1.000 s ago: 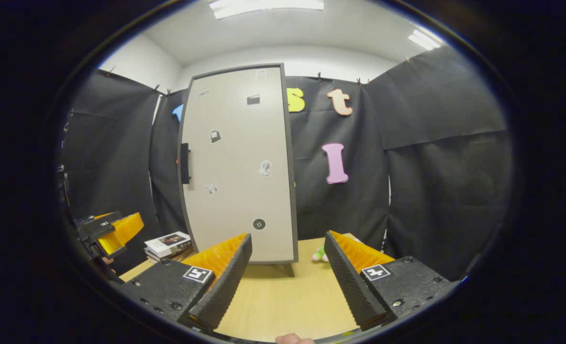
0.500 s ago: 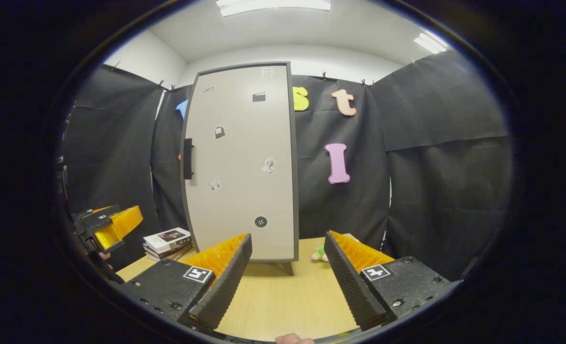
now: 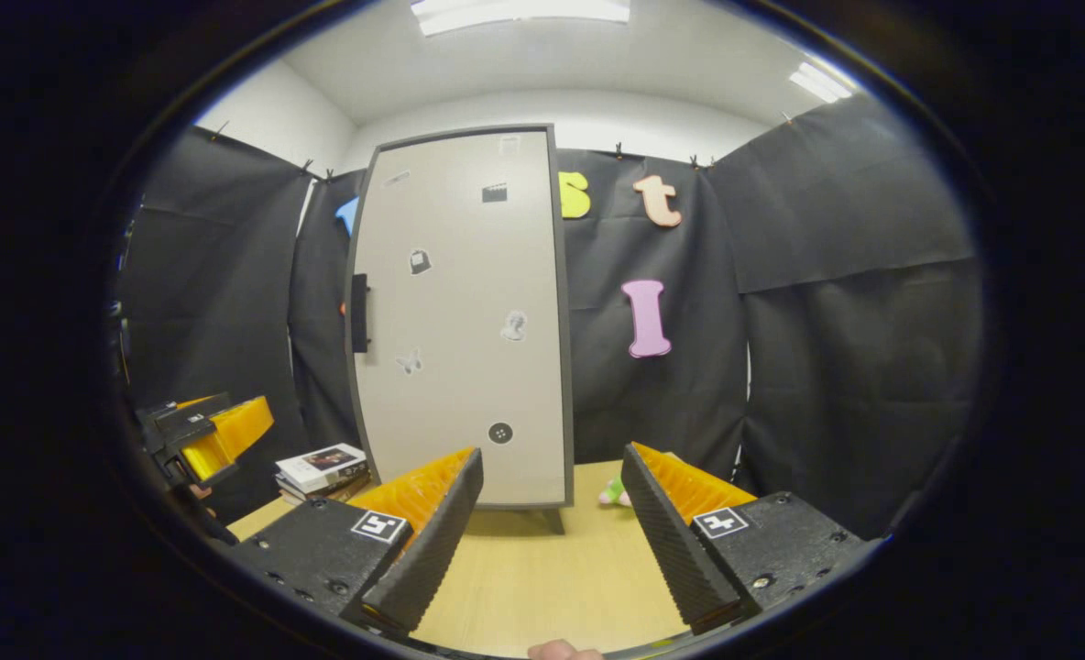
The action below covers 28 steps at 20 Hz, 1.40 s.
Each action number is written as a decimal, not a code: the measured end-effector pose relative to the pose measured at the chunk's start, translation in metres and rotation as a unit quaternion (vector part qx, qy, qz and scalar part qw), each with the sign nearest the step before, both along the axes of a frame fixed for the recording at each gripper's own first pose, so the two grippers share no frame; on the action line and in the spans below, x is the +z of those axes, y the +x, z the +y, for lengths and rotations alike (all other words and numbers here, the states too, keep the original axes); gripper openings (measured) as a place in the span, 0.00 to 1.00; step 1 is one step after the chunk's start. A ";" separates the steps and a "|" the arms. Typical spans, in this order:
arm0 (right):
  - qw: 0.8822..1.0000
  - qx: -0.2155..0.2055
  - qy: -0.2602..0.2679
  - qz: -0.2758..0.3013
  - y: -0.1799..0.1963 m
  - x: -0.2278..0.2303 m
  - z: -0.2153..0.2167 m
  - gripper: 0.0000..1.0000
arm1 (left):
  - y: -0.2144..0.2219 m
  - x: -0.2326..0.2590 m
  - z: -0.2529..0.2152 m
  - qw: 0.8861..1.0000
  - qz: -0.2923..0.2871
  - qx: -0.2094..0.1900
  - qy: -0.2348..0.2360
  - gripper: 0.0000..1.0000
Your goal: Open the cabinet door with the right hand, grasp the bottle in the cabinet with the left hand and place it on the coaster, then close the cabinet door with the right hand.
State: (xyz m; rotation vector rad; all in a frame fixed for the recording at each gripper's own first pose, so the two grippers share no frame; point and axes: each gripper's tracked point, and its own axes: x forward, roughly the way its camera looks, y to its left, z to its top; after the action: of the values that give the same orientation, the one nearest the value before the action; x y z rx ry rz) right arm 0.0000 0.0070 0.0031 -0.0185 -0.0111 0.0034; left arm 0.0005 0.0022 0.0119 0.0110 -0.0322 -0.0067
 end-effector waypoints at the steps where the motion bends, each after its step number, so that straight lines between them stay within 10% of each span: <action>1: 1.000 -0.001 0.001 -0.001 -0.001 0.000 0.000 0.94 | -0.001 0.000 -0.001 1.000 0.000 -0.001 0.000 0.95; 18: 1.000 0.008 -0.001 -0.004 -0.001 0.004 0.006 0.94 | -0.006 0.005 -0.001 1.000 -0.005 -0.003 0.001 0.95; 28: 0.993 0.109 -0.021 -0.028 0.075 0.049 0.104 0.99 | -0.024 0.005 0.025 1.000 -0.003 0.017 0.009 0.95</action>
State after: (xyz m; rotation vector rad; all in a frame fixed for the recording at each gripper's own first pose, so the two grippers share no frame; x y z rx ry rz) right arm 0.0749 0.1114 0.0524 -0.0601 -0.0681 0.2215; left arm -0.0237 0.0269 0.0167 0.0302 -0.0379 0.0267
